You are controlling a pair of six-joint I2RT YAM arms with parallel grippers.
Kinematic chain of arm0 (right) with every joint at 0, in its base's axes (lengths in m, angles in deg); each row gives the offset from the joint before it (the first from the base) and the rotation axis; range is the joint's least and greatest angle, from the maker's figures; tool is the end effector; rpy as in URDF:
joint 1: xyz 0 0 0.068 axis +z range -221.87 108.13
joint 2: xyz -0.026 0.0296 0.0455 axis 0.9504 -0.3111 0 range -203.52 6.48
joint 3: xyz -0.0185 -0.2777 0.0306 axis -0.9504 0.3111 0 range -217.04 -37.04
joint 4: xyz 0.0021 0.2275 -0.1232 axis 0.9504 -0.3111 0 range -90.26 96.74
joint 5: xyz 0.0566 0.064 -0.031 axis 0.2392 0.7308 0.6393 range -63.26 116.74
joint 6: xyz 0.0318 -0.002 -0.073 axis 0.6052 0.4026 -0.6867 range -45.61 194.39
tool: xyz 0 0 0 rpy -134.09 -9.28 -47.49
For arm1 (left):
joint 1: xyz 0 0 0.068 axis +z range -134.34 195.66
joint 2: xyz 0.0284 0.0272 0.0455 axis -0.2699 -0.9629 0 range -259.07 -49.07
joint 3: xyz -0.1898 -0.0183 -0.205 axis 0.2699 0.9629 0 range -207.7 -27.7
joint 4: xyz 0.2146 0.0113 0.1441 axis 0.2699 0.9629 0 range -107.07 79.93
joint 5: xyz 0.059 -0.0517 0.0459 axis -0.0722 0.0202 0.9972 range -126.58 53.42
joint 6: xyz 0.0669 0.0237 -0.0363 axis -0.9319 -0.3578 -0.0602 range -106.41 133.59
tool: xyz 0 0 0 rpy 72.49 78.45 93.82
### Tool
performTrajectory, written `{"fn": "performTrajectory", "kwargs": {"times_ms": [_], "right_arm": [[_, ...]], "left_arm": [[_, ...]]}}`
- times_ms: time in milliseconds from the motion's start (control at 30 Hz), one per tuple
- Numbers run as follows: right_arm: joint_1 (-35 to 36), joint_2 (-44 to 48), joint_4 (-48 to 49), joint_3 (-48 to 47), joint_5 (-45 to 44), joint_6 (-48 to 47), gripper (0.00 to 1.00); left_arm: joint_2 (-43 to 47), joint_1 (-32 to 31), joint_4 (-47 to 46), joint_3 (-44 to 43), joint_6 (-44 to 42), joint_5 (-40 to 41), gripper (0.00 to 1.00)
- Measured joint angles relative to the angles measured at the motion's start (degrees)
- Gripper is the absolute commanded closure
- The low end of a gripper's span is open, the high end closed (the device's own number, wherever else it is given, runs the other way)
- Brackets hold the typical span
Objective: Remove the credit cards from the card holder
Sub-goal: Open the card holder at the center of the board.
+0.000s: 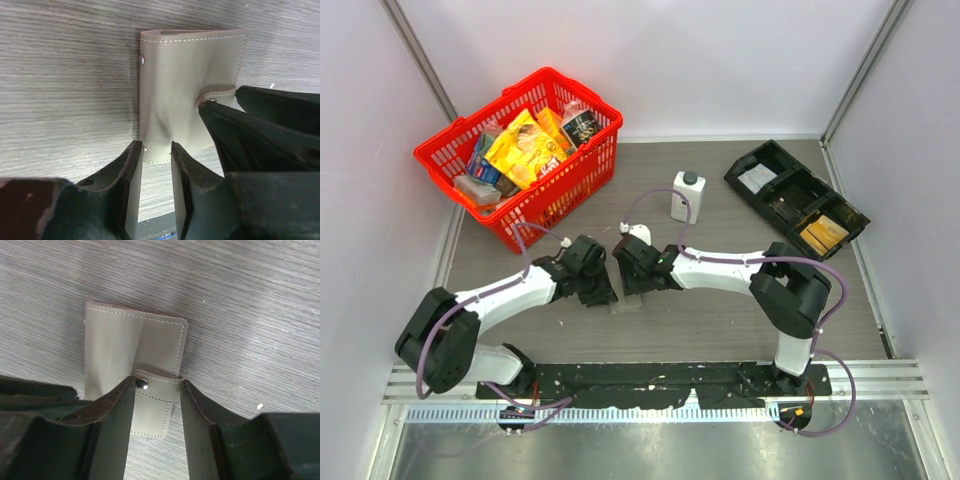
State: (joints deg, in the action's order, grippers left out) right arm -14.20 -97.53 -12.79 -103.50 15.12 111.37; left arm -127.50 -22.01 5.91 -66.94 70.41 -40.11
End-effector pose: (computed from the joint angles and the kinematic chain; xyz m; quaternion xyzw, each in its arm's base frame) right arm 0.2207 0.3229 0.1584 -0.1432 0.9437 0.1414 0.2624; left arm 0.2013 -0.1608 0.1468 -0.1541 0.9579 -0.1968 0.1413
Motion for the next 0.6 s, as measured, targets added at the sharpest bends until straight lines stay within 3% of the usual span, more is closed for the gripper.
{"fn": "performTrajectory", "kwargs": {"times_ms": [233, 400, 600], "right_arm": [[0.46, -1.01, -0.26, -0.52, -1.2, -1.2, 0.54], [0.61, -1.01, -0.28, -0.59, -1.4, -1.73, 0.54], [0.72, -1.01, -2.86, -2.49, -1.64, -3.1, 0.53]], "left_arm": [[5.9, 2.19, 0.0, 1.27, 1.75, 0.35, 0.6], [3.04, 6.14, -0.85, 1.36, 1.68, -1.16, 0.71], [-1.92, 7.21, -2.67, 2.16, 1.51, -4.02, 0.72]]}}
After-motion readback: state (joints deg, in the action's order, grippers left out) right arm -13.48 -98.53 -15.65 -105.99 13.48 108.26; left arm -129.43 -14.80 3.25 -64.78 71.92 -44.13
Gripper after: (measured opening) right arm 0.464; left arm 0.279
